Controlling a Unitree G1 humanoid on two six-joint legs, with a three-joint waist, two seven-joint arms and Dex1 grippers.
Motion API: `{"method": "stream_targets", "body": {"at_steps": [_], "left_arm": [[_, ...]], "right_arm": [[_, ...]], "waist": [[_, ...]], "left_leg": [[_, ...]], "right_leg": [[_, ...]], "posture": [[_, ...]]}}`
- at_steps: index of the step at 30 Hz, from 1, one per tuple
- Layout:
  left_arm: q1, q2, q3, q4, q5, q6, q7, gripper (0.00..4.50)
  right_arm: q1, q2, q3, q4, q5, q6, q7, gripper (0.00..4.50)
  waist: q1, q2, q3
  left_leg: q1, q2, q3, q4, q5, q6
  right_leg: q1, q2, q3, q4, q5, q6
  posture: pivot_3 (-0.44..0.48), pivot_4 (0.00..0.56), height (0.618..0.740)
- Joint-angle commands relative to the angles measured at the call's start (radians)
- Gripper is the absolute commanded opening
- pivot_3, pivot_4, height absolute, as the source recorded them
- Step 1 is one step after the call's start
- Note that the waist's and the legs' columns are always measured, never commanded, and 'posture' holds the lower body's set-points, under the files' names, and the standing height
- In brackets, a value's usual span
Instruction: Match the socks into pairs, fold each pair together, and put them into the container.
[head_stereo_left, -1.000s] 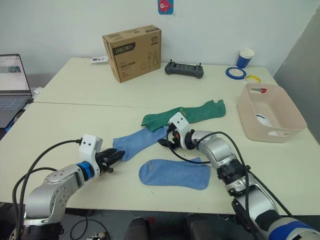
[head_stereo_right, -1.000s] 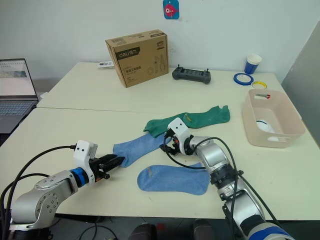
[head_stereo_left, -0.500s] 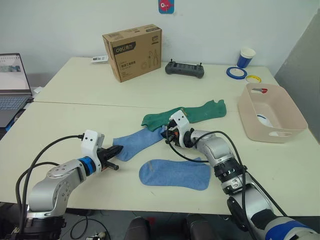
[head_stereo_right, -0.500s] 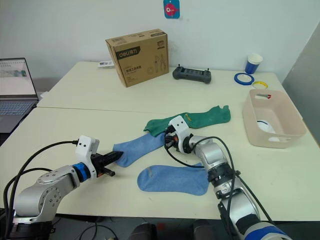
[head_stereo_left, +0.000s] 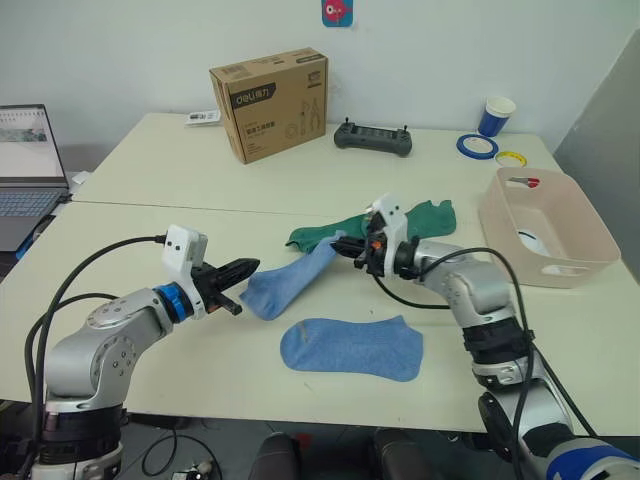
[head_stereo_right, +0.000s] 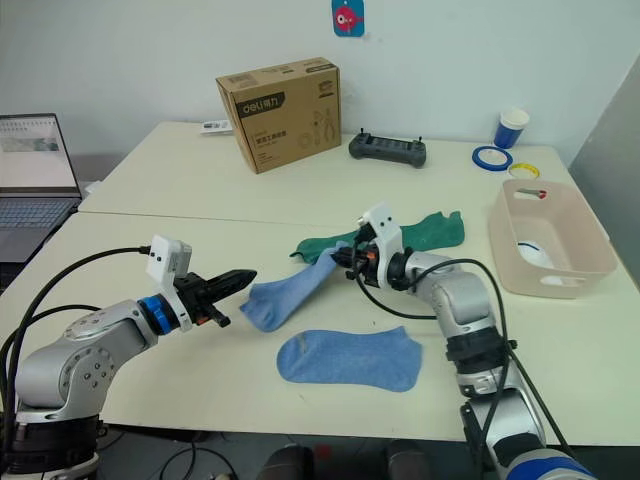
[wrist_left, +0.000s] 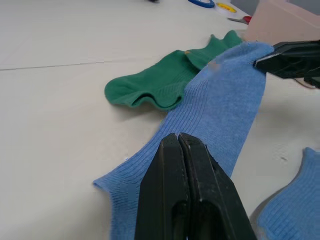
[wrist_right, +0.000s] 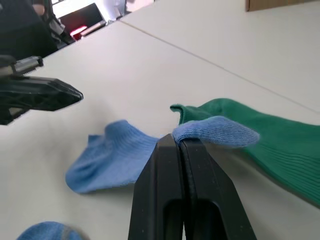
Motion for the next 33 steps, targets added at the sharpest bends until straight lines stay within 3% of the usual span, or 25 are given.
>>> {"method": "stream_targets", "body": {"at_steps": [1,10,14,17,24,27,33], "left_arm": [[-0.024,0.026,-0.025,-0.02,-0.016,-0.001,-0.044,0.0],[-0.049,0.069,-0.18,0.047,0.126,-0.137,-0.134,0.0],[-0.067,0.076,-0.202,0.128,0.165,-0.184,-0.17,1.2],[-0.102,0.029,-0.268,0.181,0.217,-0.22,-0.167,2.1],[-0.164,-0.02,-0.36,0.254,0.29,-0.173,-0.142,4.28],[-0.167,-0.02,-0.376,0.256,0.307,-0.174,-0.15,4.16],[-0.196,-0.04,-0.344,0.281,0.307,-0.192,-0.15,2.45]], "right_arm": [[0.038,-0.044,-0.042,-0.126,0.058,0.059,-0.008,0.04],[0.208,-0.145,-0.085,-0.274,0.074,0.12,-0.088,0.04],[0.252,-0.148,-0.111,-0.31,0.098,0.141,-0.119,0.0],[0.273,-0.147,-0.115,-0.33,0.11,0.149,-0.136,0.0],[0.278,-0.142,-0.116,-0.339,0.13,0.153,-0.168,0.0],[0.283,-0.143,-0.116,-0.342,0.134,0.154,-0.174,0.0],[0.288,-0.151,-0.12,-0.329,0.138,0.139,-0.177,0.0]], "waist": [[0.0,0.0,0.0],[-0.001,0.0,0.0],[-0.002,0.0,0.0],[0.0,0.0,0.0],[0.006,0.0,0.0],[0.004,0.0,0.0],[0.005,0.0,0.0]], "left_leg": [[0.0,0.0,0.0,0.0,0.0,0.0],[-0.001,0.0,0.001,0.0,0.0,0.0],[-0.001,0.0,0.001,0.0,0.0,0.0],[-0.001,0.0,0.001,0.0,0.0,0.0],[-0.002,0.0,0.0,0.001,0.0,0.0],[-0.002,0.0,0.0,0.001,0.0,0.0],[-0.002,0.0,0.0,0.001,0.0,0.0]], "right_leg": [[0.0,0.0,0.0,0.0,0.0,0.0],[-0.001,0.0,0.001,-0.001,-0.003,0.004],[-0.001,0.001,0.001,-0.001,-0.003,0.004],[-0.001,0.001,0.001,-0.001,-0.003,0.004],[-0.001,0.0,0.001,-0.001,-0.003,0.004],[-0.001,0.001,0.001,-0.001,-0.003,0.004],[-0.001,0.001,0.001,-0.001,-0.003,0.004]], "posture": [[0.0,0.15,0.74],[0.0,0.15,0.74],[0.0,0.15,0.74],[0.0,0.15,0.74],[0.0,0.15,0.74],[0.0,0.15,0.74],[0.0,0.15,0.74]]}}
